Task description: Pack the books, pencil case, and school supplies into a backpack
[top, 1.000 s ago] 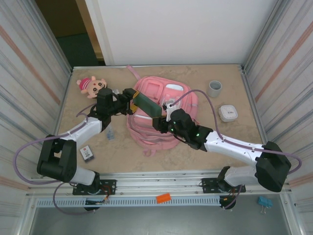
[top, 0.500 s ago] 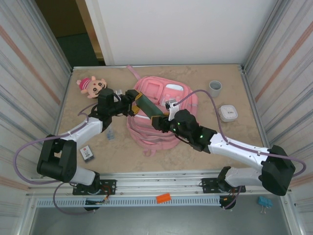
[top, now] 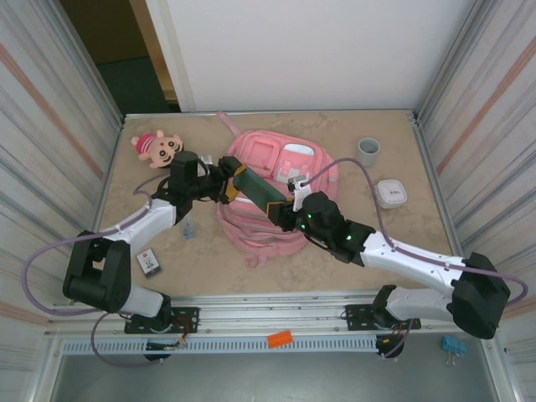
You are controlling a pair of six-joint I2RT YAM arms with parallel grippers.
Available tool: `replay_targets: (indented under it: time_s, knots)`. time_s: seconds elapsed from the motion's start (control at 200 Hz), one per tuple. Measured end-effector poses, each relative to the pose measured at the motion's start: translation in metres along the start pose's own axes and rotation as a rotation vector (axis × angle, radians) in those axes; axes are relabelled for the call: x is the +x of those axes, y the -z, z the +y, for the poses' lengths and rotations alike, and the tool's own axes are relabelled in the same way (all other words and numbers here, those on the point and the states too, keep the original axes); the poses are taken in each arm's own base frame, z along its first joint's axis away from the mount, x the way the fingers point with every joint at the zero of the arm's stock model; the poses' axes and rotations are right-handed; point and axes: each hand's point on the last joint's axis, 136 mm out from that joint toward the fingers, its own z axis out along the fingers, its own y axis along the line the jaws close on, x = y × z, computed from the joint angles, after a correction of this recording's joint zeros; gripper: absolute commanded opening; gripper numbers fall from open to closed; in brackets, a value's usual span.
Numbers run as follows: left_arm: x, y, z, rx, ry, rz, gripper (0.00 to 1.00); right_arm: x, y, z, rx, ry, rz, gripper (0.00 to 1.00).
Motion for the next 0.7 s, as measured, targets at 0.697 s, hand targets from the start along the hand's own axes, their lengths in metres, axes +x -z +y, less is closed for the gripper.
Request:
replay_targets:
  time_s: [0.697]
  knots:
    - [0.107, 0.026, -0.005, -0.123, -1.842, 0.212, 0.8, -0.024, 0.094, -0.097, 0.176, -0.362, -0.221, 0.18]
